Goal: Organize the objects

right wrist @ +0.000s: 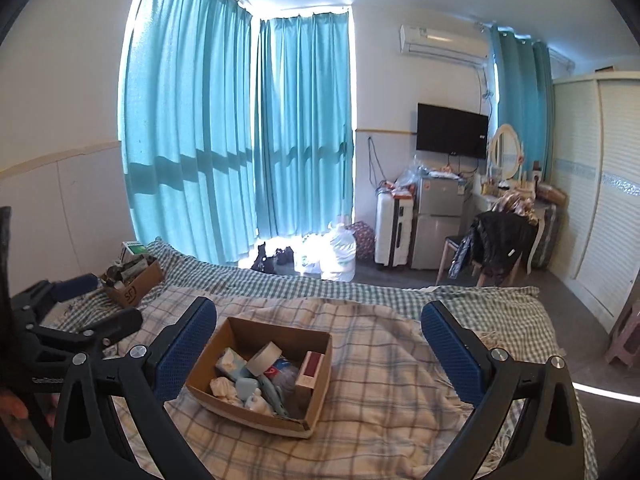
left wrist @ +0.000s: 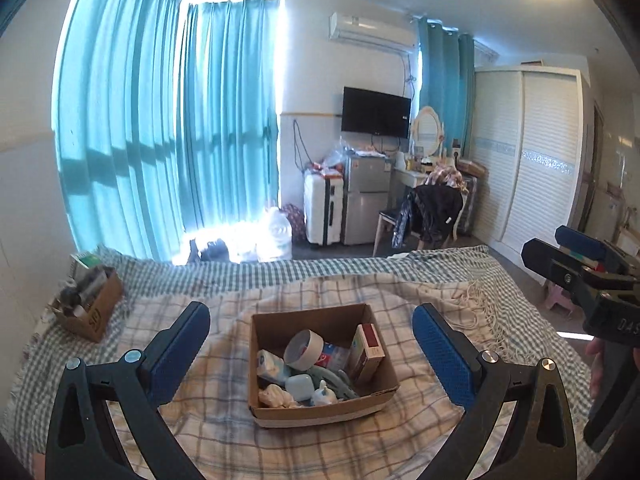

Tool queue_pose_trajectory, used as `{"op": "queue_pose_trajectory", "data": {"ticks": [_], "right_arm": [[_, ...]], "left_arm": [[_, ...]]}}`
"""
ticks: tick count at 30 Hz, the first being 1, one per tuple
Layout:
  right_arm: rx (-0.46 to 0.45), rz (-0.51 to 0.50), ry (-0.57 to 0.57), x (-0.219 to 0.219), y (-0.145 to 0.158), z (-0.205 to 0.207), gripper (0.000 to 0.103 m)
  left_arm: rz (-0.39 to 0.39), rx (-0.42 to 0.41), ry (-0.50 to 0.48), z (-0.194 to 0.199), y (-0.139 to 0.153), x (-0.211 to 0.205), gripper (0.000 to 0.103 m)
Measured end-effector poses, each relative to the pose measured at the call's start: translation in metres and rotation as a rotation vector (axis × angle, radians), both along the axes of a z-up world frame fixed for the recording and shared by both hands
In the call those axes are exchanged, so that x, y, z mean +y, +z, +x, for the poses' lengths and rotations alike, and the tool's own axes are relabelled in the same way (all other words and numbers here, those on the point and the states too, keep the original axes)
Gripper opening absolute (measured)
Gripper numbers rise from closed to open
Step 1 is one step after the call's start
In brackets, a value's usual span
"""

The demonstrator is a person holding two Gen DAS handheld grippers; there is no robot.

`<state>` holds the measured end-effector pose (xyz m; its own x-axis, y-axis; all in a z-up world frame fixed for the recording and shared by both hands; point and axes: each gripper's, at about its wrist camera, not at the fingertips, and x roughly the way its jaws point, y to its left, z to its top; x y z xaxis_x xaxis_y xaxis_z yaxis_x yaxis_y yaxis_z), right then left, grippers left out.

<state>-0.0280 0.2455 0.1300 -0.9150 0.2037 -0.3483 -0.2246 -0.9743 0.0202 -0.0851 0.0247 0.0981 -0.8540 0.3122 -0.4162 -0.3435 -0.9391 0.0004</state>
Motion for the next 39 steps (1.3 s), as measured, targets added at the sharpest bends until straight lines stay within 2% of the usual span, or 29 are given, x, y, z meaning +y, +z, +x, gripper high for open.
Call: {"op": "queue_pose_trajectory", "data": {"ticks": [3, 8, 13, 14, 17, 20, 25, 31, 39], "right_arm": [[0.013, 0.024, -0.016, -0.001, -0.01, 0.017, 0.103], [0.044, 0.07, -0.037, -0.006, -0.041, 0.037, 0.103], [0.093, -0.014, -0.022, 0.0, -0.09, 0.033, 0.103], [0.075, -0.026, -0.021, 0.001, -0.103, 0.025, 0.103], [0.02, 0.026, -0.026, -0.004, -0.13, 0.007, 0.103], [-0.021, -0.002, 0.001, -0.004, -0.149, -0.001, 0.103], [-0.053, -0.01, 0.006, -0.001, -0.161, -0.008, 0.103], [-0.057, -0.04, 0.0, 0.006, -0.166, -0.009, 0.103], [-0.064, -0.027, 0.008, 0.002, -0.165, -0.01, 0.103]], "left_arm": [[-0.01, 0.034, 0.022, 0.017, -0.006, 0.001, 0.103], [0.041, 0.079, 0.076, 0.034, -0.038, -0.003, 0.103], [0.008, 0.073, 0.1, 0.035, -0.081, 0.003, 0.103], [0.004, 0.069, 0.097, 0.035, -0.088, 0.005, 0.103], [0.002, 0.046, 0.095, 0.032, -0.103, 0.008, 0.103], [0.0, 0.029, 0.087, 0.026, -0.113, 0.009, 0.103], [-0.001, 0.007, 0.132, 0.016, -0.125, 0.003, 0.103], [0.007, 0.004, 0.144, 0.014, -0.127, 0.0, 0.103], [-0.01, -0.01, 0.103, 0.018, -0.133, 0.009, 0.103]]}}
